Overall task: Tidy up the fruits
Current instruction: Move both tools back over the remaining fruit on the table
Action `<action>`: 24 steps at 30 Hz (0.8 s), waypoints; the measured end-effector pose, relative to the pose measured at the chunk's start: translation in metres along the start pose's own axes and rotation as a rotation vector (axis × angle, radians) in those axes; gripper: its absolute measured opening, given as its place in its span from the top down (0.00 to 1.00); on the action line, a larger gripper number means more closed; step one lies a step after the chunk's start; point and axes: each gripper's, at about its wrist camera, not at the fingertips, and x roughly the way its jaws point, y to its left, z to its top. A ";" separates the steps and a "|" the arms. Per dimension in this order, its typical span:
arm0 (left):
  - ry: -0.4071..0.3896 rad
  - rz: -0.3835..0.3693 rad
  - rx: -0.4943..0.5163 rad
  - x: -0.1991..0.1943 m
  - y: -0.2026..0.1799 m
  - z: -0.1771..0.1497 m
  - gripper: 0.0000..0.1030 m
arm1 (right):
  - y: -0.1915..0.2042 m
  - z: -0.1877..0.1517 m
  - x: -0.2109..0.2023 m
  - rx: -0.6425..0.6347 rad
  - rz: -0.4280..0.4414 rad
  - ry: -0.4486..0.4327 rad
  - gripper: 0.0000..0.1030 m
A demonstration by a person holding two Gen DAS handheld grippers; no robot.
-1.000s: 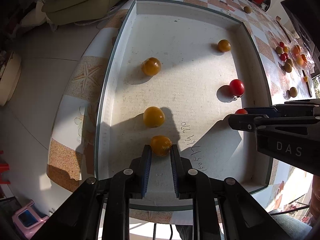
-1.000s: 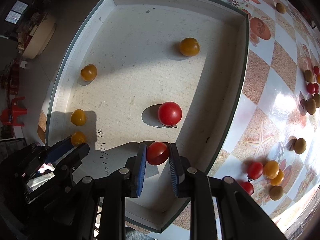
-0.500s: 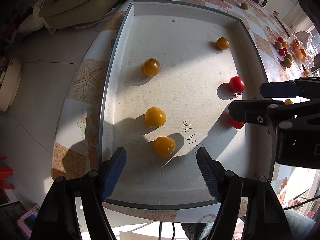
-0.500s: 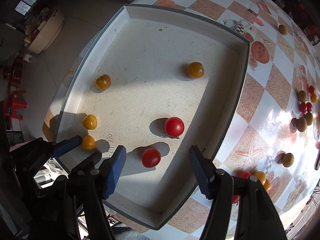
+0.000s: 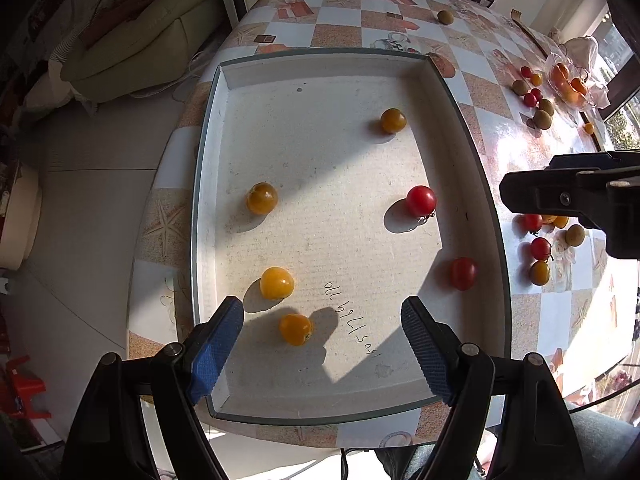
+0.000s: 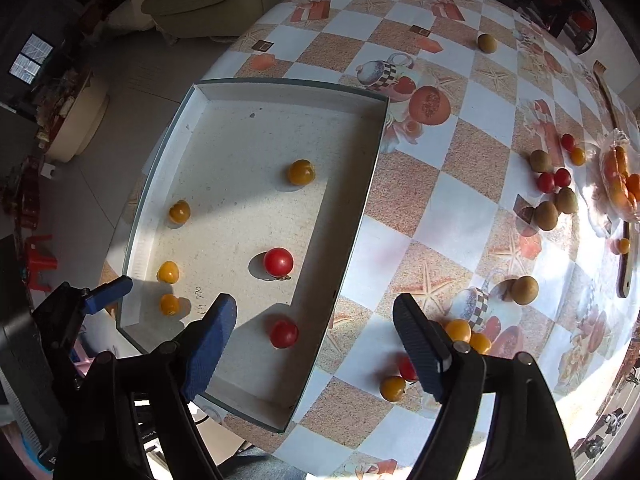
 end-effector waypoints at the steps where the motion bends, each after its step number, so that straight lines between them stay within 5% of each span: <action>1: -0.006 -0.002 0.011 -0.002 -0.004 0.004 0.21 | -0.010 -0.003 -0.005 0.019 -0.004 -0.002 0.19; 14: -0.072 -0.077 0.220 -0.022 -0.084 0.063 0.21 | -0.132 -0.068 -0.028 0.287 -0.106 -0.010 0.19; 24: -0.016 -0.164 0.329 0.006 -0.165 0.100 0.21 | -0.167 -0.113 -0.014 0.368 -0.114 0.014 0.19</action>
